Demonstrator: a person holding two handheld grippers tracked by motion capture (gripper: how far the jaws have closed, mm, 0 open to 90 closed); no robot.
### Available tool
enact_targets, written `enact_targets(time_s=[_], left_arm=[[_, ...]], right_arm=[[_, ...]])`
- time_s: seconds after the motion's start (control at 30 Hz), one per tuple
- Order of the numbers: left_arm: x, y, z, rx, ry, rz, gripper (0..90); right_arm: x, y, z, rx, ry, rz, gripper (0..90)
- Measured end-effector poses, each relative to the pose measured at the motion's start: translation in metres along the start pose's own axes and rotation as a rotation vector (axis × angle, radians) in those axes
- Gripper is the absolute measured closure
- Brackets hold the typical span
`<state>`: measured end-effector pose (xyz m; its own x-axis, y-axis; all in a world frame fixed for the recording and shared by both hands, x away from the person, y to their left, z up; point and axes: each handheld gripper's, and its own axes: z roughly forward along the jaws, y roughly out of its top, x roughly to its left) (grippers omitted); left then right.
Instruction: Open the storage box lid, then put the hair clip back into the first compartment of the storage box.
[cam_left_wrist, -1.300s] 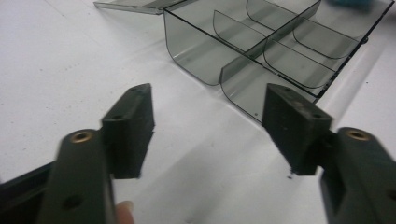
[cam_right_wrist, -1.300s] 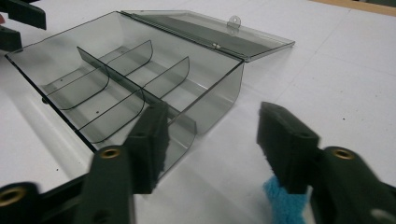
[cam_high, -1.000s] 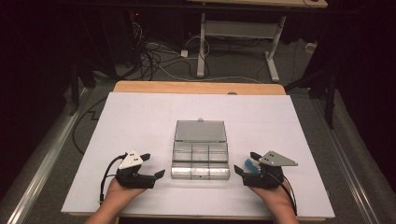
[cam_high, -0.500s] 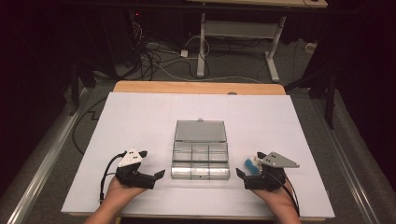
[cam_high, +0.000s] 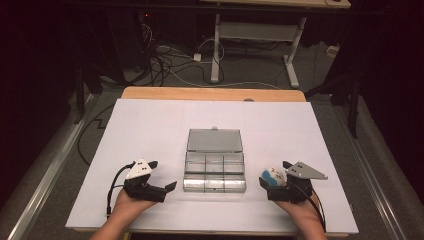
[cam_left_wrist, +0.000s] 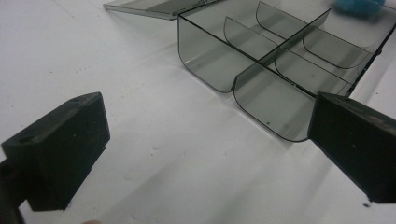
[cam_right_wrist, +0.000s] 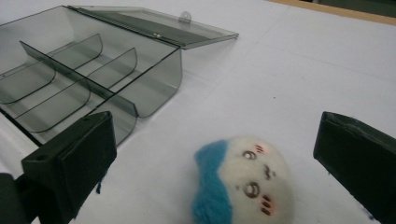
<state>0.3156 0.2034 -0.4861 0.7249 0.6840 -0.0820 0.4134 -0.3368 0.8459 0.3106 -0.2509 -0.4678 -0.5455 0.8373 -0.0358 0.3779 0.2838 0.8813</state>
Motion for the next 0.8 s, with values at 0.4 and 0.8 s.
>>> enact_targets(time_s=[0.4, 0.8], left_arm=[[0.002, -0.002, 0.005, 0.025, 0.003, -0.005, 0.0], [0.002, -0.002, 0.005, 0.018, -0.007, -0.005, 0.0]], right_arm=[[-0.018, -0.004, -0.007, 0.01, -0.036, 0.04, 0.4], [-0.019, -0.007, 0.004, 0.082, -0.029, 0.03, 4.1]])
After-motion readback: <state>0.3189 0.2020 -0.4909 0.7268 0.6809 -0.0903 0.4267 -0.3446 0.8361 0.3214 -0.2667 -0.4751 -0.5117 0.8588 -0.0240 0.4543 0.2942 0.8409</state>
